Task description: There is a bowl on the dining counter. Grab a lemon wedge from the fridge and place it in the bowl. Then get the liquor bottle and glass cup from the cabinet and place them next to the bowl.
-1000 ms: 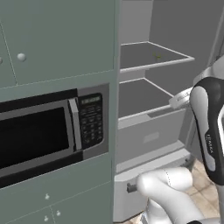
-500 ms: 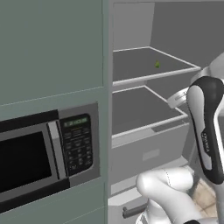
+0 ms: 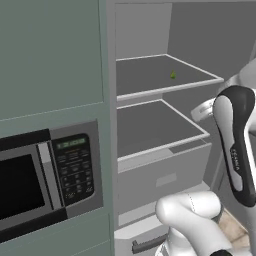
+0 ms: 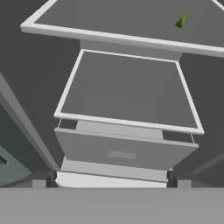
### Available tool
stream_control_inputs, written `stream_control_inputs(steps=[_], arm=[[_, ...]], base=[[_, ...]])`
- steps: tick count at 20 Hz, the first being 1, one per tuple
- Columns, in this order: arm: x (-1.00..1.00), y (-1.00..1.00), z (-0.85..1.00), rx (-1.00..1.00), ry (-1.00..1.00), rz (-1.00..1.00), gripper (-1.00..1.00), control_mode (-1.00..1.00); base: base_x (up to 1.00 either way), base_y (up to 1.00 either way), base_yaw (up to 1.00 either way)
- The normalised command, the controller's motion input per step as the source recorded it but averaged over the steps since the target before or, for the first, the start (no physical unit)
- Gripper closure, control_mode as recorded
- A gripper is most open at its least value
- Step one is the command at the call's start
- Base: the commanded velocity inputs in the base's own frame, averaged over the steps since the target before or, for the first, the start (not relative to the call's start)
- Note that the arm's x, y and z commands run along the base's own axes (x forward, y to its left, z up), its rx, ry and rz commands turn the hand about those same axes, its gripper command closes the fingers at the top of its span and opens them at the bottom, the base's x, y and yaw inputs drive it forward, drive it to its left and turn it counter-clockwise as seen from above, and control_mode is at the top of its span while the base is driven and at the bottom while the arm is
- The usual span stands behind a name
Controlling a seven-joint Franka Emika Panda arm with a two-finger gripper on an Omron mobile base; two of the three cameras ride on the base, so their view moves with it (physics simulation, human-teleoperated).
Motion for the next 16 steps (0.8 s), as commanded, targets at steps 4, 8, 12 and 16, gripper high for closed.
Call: stream_control_inputs(steps=[4,8,12,16], arm=[[0.18,-0.01,0.51,0.00,-0.13,-0.10,-1.00,-1.00],[0.20,-0.02,0.65,0.00,-0.16,-0.13,-1.00,-1.00],[0.58,0.00,0.45,0.00,-0.09,-0.10,-1.00,-1.00],[0.66,0.00,0.13,0.00,-0.07,-0.08,-1.00,-1.00]], base=[[0.00,0.00,0.00],[0.00,0.00,0.00],[0.00,0.00,0.00],[0.00,0.00,0.00]])
